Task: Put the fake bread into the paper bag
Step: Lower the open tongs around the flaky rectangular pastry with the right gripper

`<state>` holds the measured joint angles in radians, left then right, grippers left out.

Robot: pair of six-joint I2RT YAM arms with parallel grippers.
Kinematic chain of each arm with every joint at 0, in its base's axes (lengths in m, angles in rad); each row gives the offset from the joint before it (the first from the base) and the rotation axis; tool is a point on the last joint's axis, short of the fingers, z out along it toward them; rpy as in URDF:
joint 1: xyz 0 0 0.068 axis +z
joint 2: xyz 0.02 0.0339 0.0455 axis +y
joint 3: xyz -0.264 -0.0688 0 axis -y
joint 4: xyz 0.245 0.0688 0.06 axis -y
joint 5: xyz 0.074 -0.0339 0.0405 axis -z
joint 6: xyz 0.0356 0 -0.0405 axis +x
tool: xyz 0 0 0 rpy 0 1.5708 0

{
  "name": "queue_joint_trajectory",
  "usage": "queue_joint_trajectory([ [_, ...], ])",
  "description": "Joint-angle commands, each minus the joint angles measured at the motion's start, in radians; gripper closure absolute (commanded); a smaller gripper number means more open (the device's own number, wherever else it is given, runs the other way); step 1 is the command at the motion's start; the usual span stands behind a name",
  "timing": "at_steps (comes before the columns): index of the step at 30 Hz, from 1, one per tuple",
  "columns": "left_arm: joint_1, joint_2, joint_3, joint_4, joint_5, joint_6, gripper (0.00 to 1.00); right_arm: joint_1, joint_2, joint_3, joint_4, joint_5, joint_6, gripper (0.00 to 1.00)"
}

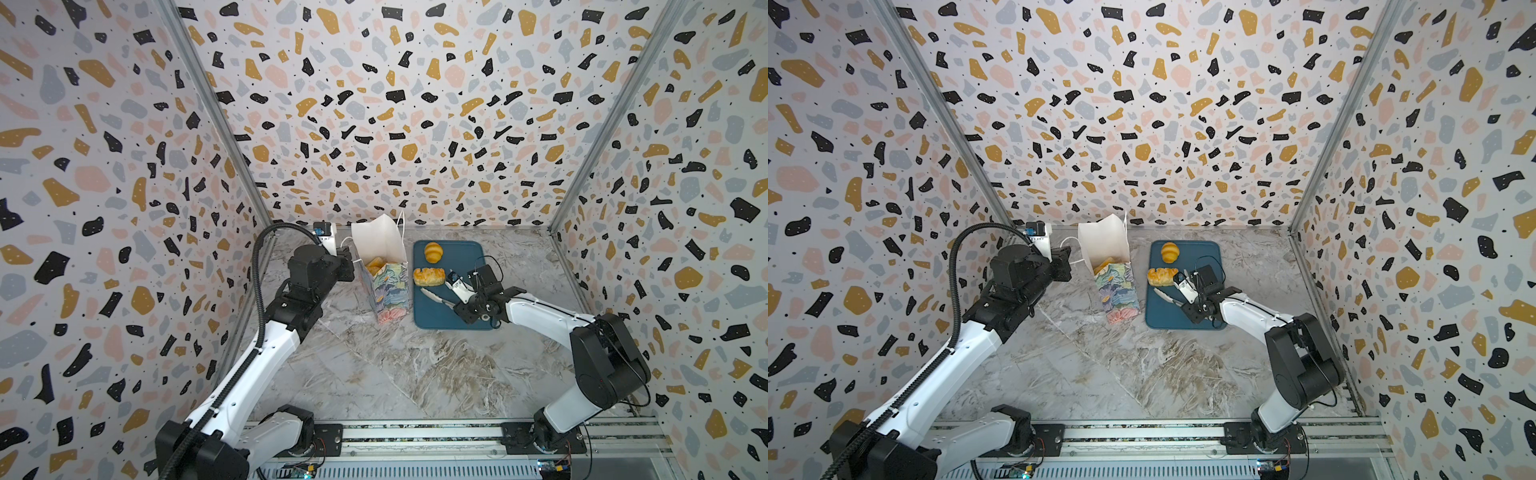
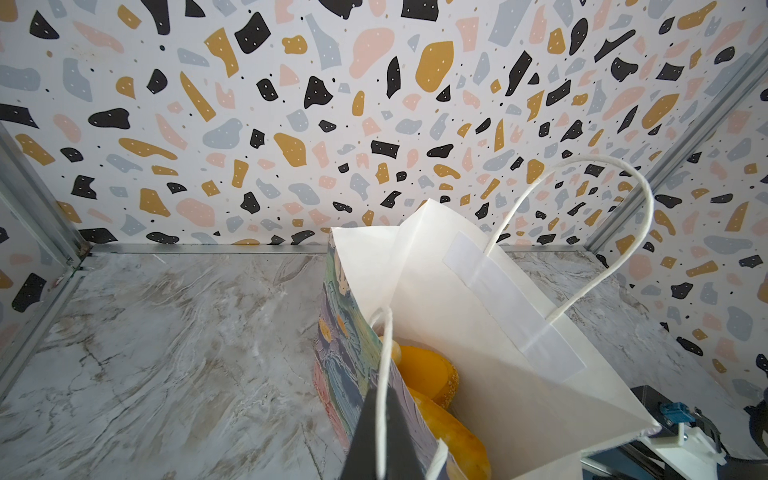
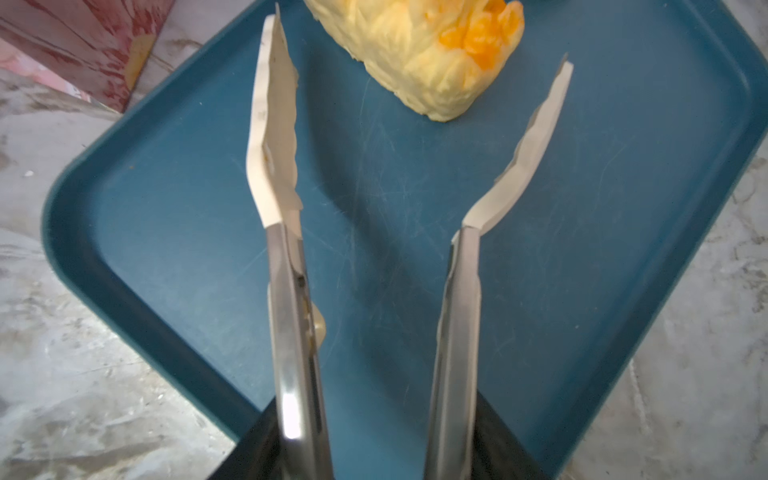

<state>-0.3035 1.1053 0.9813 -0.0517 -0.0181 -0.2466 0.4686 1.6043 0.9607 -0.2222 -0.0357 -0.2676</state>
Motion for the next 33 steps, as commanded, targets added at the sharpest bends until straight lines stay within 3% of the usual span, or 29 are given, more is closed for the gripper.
queue_joint_trajectory([
  [1,-0.003,-0.004,-0.009,0.009,-0.008,0.013,1.00,-0.004,0.014,0.049,0.031,-0.018,-0.020,0.42],
  [17,-0.003,0.004,-0.010,0.009,-0.008,0.012,1.00,-0.027,0.129,0.177,0.005,-0.053,-0.066,0.44],
  [33,-0.003,0.001,-0.009,0.008,-0.007,0.012,1.00,-0.026,0.151,0.162,-0.016,-0.071,-0.060,0.63],
])
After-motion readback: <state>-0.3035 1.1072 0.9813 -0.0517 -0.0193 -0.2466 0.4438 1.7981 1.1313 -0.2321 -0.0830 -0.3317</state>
